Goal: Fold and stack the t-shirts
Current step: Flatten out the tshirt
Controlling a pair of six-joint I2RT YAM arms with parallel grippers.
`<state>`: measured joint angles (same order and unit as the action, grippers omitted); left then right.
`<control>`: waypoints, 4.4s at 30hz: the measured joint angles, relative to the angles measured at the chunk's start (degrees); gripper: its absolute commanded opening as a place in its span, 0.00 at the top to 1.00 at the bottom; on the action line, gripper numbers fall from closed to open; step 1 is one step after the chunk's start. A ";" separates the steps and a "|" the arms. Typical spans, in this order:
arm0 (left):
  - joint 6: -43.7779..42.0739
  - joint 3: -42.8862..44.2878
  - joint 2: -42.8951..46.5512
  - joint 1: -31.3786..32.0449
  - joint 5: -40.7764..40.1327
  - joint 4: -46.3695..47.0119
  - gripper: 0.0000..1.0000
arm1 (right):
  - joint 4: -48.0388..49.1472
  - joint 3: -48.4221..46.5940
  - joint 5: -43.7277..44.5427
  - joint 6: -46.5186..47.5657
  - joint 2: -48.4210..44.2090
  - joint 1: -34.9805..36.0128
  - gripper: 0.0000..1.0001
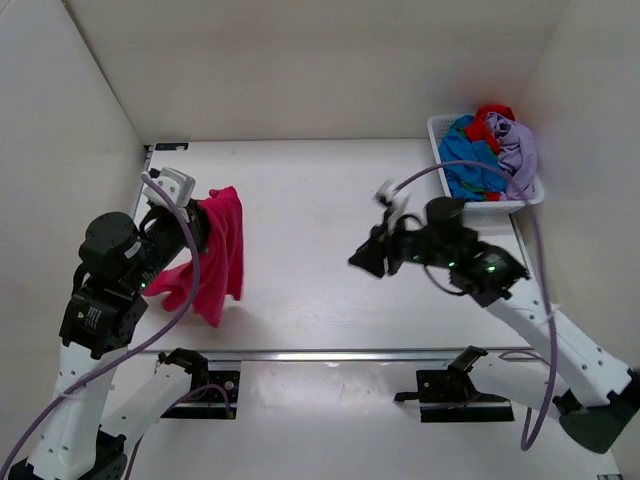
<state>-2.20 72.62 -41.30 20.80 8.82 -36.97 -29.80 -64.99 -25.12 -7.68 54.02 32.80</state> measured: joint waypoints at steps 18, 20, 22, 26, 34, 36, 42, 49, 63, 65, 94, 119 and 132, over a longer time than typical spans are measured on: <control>3.56 15.13 -16.09 -0.07 -2.45 -0.33 1.00 | 28.20 10.08 17.29 4.79 20.48 28.06 1.00; 3.26 16.09 -16.35 -0.07 -2.93 -0.39 1.00 | 28.26 10.12 18.84 5.09 21.57 27.58 1.00; 3.02 16.37 -16.31 -0.07 -3.54 -0.55 1.00 | 28.74 10.21 20.20 5.40 21.20 26.36 1.00; 2.60 16.41 -16.26 -0.07 -4.35 -0.66 1.00 | 28.89 10.16 20.98 5.77 18.36 23.34 1.00; 0.87 21.42 -18.60 0.76 -6.91 -3.32 1.00 | 18.73 3.32 27.87 9.53 14.99 21.22 1.00; 0.98 25.75 -20.87 0.96 -8.96 -5.68 1.00 | 13.22 -4.35 30.32 10.78 14.43 18.16 1.00; 2.21 27.93 -22.84 -0.20 -18.75 -9.55 1.00 | 7.80 -24.98 34.64 14.19 9.79 9.38 1.00; 1.99 17.86 -26.67 -4.02 -17.46 -9.27 1.00 | 1.92 -30.18 22.82 14.95 10.75 -6.64 1.00; -1.33 48.15 -61.16 -4.81 -12.13 2.32 1.00 | 4.02 -53.29 22.69 26.14 34.40 -17.00 1.00; -1.01 48.30 -61.16 -4.31 -11.08 2.97 1.00 | 4.50 -53.05 23.12 26.95 31.58 -16.35 1.00; 16.70 -2.12 -21.38 -10.36 1.33 -5.84 0.45 | 9.09 4.96 20.83 -2.91 17.25 22.01 0.48; 40.41 -39.93 -29.81 23.17 -3.93 11.02 1.00 | 8.94 11.06 20.11 -2.19 21.20 -3.21 0.47; 25.83 -23.21 -32.59 -3.10 -18.64 0.50 0.98 | 10.12 15.19 19.04 -1.25 19.23 -12.15 0.46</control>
<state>23.64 49.41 -73.89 17.69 -9.82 -36.47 -19.68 -49.80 -6.09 -8.93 73.25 20.64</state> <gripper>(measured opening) 0.017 0.532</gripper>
